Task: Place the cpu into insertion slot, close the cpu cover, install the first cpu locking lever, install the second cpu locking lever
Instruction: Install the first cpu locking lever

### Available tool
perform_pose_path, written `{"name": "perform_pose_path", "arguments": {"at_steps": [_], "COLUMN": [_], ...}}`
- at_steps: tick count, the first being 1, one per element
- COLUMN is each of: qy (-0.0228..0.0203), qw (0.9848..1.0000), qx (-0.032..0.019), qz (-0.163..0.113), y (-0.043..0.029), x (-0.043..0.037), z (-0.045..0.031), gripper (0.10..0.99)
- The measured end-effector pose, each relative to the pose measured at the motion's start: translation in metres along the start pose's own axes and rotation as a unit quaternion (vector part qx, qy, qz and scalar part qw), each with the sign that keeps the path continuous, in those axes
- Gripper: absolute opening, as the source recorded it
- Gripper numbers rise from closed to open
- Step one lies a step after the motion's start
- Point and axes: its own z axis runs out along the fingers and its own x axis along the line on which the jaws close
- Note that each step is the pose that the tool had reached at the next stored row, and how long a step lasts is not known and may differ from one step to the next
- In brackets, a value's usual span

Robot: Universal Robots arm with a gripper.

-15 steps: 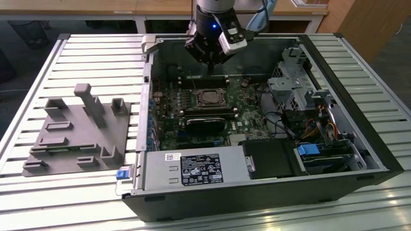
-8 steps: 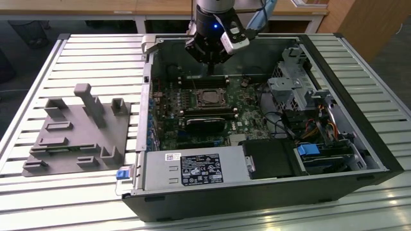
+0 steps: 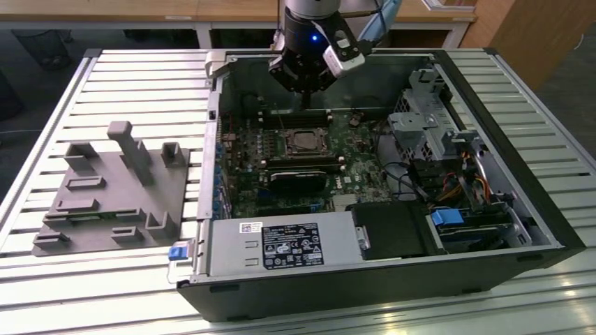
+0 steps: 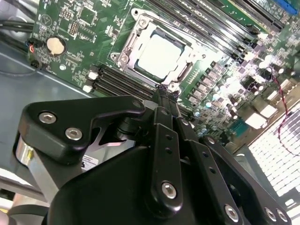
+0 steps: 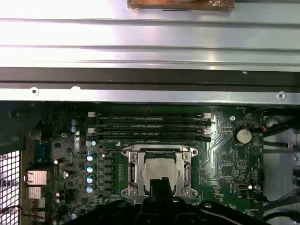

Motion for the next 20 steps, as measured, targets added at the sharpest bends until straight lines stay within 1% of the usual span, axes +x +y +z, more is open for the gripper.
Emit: {"name": "perform_pose_path", "arguments": {"at_steps": [4, 8, 10, 11, 15, 17, 18, 20], "qy": [-0.0002, 0.0003, 0.0000, -0.0011, -0.0081, -0.0105, -0.0111, -0.0116], "qw": [0.9997, 0.9985, 0.9979, 0.9977, 0.9976, 0.9976, 0.9978, 0.9986], "qx": [-0.0006, -0.0012, -0.0014, -0.0014, -0.0010, -0.0008, -0.0007, -0.0001], "qz": [-0.025, -0.055, -0.065, -0.067, -0.068, -0.068, -0.065, -0.051], "y": [0.0000, 0.0000, 0.0000, -0.0001, -0.0001, -0.0001, -0.0001, 0.0000], "x": [0.0000, 0.0000, 0.0001, 0.0006, 0.0049, 0.0076, 0.0083, 0.0088], "z": [0.0000, 0.0000, 0.0000, 0.0000, 0.0002, 0.0006, 0.0009, 0.0015], "gripper": [0.106, 0.106, 0.106, 0.106, 0.106, 0.106, 0.106, 0.106]}}
